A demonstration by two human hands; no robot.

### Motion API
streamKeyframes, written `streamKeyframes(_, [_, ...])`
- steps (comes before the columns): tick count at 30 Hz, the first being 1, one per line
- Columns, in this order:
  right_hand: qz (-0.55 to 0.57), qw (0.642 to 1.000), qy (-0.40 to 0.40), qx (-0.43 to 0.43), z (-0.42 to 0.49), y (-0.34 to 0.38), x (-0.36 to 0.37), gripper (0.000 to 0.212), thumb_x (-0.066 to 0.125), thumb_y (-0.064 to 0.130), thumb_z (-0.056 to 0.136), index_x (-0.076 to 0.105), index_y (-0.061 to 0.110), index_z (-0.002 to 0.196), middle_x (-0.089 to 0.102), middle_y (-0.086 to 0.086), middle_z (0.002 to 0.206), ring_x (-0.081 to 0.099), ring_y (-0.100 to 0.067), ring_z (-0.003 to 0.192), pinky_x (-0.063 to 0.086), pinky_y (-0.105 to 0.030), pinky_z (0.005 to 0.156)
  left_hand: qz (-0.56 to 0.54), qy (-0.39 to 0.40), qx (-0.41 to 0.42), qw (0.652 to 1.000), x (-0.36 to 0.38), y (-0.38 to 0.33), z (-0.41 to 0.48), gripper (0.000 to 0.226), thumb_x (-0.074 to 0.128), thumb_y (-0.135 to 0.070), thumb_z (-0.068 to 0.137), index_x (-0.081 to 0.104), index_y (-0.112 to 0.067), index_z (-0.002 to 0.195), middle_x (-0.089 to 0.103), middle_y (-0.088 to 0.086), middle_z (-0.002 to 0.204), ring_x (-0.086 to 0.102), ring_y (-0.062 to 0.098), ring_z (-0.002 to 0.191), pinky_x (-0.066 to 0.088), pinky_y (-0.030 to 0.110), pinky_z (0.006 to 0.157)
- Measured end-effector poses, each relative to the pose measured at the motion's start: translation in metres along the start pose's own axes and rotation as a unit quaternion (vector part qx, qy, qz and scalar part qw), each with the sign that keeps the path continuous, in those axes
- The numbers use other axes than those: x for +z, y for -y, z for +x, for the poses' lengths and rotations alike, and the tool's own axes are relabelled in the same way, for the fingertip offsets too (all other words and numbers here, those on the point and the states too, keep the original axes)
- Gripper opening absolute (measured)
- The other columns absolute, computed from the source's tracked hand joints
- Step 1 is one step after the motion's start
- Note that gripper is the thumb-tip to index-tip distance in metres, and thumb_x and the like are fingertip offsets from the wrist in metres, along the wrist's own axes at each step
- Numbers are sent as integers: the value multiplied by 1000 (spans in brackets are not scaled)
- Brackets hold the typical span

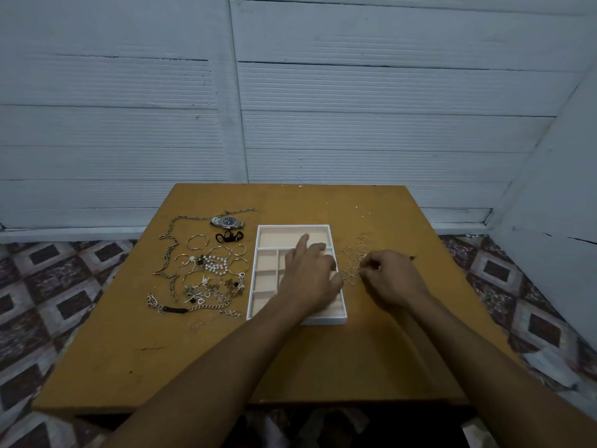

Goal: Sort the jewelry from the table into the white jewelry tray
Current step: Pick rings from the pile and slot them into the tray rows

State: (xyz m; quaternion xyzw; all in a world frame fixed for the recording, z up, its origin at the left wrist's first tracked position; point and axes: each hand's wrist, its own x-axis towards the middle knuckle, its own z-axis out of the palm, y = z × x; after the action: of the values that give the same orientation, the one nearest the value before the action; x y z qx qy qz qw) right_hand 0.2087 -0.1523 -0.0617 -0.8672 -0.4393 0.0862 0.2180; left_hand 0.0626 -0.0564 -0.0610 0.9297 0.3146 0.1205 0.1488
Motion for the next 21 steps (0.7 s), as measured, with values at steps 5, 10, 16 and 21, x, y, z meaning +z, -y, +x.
streamKeyframes(5, [-35, 999, 22, -9, 11, 4, 3, 22, 62, 29, 90, 70, 18, 107, 69, -2, 104, 61, -19, 91, 51, -32, 76, 21, -12, -13, 1000, 7, -10, 19, 35, 50, -36, 90, 58, -16, 117, 32, 6, 153, 4, 28, 147, 13, 46, 114])
streamKeyframes(10, [-37, 999, 31, 1, 15, 5, 5, 10, 64, 25, 89, 69, 18, 94, 67, -2, 94, 58, -18, 83, 43, -28, 68, 63, 27, 2, 998, 8, -11, 25, 36, 52, -37, 89, 61, -20, 119, 27, 9, 155, -2, 32, 147, 11, 50, 114])
streamKeyframes(16, [3, 999, 38, -3, 13, 1, 4, 7, 65, 21, 89, 68, 17, 84, 66, -2, 85, 59, -18, 80, 47, -31, 70, 98, 78, -4, 992, 12, -22, 30, 36, 52, -37, 89, 62, -18, 118, 18, 10, 157, -9, 36, 146, 5, 57, 114])
streamKeyframes(21, [66, 997, 24, 16, 11, -6, -4, 8, 69, 20, 87, 70, 14, 82, 67, -1, 78, 60, -15, 73, 45, -29, 65, 119, 89, -26, 988, 11, -27, 34, 29, 56, -27, 90, 61, -18, 117, 16, 13, 157, -9, 40, 145, 6, 61, 112])
